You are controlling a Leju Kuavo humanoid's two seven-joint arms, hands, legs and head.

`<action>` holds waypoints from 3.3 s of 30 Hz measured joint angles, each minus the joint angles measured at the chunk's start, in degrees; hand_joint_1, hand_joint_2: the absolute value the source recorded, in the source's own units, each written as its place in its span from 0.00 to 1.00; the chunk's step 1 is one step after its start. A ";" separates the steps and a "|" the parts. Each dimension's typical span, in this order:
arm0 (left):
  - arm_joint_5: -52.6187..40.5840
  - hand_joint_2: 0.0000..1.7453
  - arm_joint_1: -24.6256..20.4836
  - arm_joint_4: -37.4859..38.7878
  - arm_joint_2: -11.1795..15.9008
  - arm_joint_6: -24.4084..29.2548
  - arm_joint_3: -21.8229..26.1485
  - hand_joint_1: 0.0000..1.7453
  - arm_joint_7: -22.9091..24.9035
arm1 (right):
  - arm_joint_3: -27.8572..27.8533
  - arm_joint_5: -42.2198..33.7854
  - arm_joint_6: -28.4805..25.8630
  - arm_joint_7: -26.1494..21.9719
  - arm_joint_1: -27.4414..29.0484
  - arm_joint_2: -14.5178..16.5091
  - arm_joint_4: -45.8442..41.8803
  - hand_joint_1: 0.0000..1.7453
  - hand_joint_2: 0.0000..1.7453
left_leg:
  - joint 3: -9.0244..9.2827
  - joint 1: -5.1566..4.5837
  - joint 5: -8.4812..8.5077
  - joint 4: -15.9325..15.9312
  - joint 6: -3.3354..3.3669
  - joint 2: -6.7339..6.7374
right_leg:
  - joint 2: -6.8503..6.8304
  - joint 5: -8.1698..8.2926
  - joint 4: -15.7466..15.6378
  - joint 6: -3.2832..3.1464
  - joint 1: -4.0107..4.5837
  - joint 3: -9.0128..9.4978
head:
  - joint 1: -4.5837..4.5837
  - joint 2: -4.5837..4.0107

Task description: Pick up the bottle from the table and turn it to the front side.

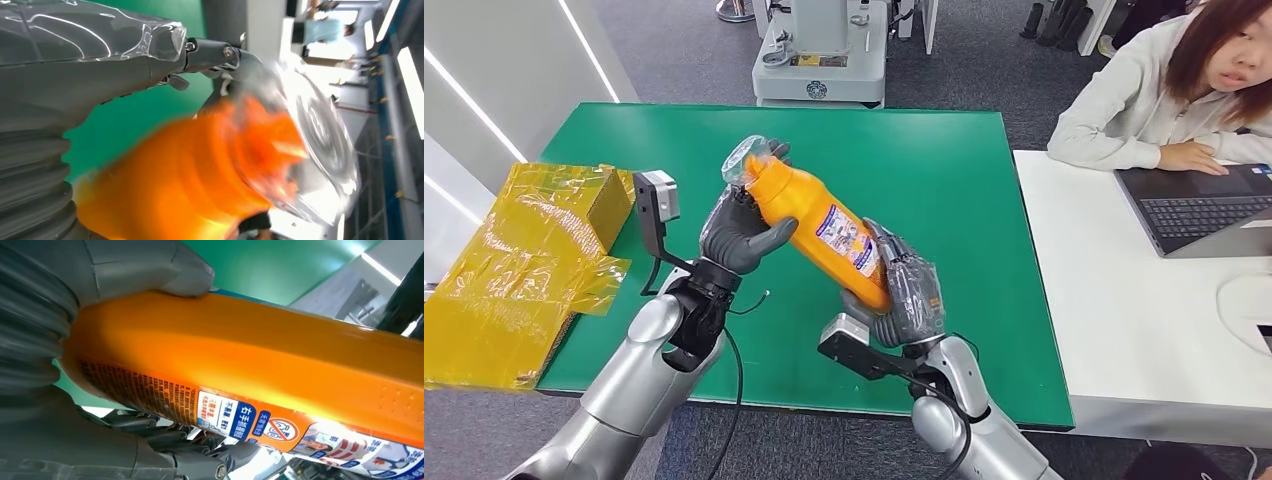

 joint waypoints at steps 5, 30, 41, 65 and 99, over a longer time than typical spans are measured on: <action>1.06 1.00 0.03 0.00 -0.40 -0.62 0.00 0.00 0.21 | 0.80 0.78 0.27 0.48 -0.71 1.09 1.83 1.00 1.00 | -0.02 0.00 0.00 0.00 0.00 0.00 | 0.00 0.00 0.01 0.00 0.00 -0.02 | -0.01 0.00; -5.13 1.00 -1.78 3.81 -3.63 3.38 -0.02 1.00 -5.51 | -0.09 -4.66 -3.88 -2.40 -7.25 7.15 14.15 0.50 1.00 | -0.02 0.00 0.01 0.01 0.00 0.02 | 0.02 0.00 0.01 0.00 0.00 -0.05 | -0.01 0.00; -5.90 1.00 -2.14 5.78 -3.72 2.22 -0.03 1.00 -7.55 | -2.55 -11.50 -3.63 -3.66 -5.52 7.02 12.13 0.00 1.00 | -0.03 0.00 0.00 0.01 0.00 0.02 | 0.02 0.00 0.00 0.00 0.00 -0.06 | -0.01 0.00; -67.33 1.00 8.41 5.97 12.15 18.91 0.00 1.00 -11.43 | -18.45 -32.27 -8.31 -24.02 20.36 -7.94 -32.99 0.00 1.00 | -0.11 -0.01 -0.07 -0.03 0.00 0.12 | 0.11 -0.05 -0.02 0.00 -0.01 -0.19 | 0.00 0.00; -107.36 1.00 4.94 32.47 15.00 33.73 3.54 1.00 0.74 | -31.18 -32.08 -8.23 -32.34 30.39 2.09 -39.18 0.00 1.00 | -0.12 0.01 -0.05 -0.06 -0.09 0.12 | 0.11 -0.04 0.00 -0.04 0.01 -0.24 | 0.00 0.00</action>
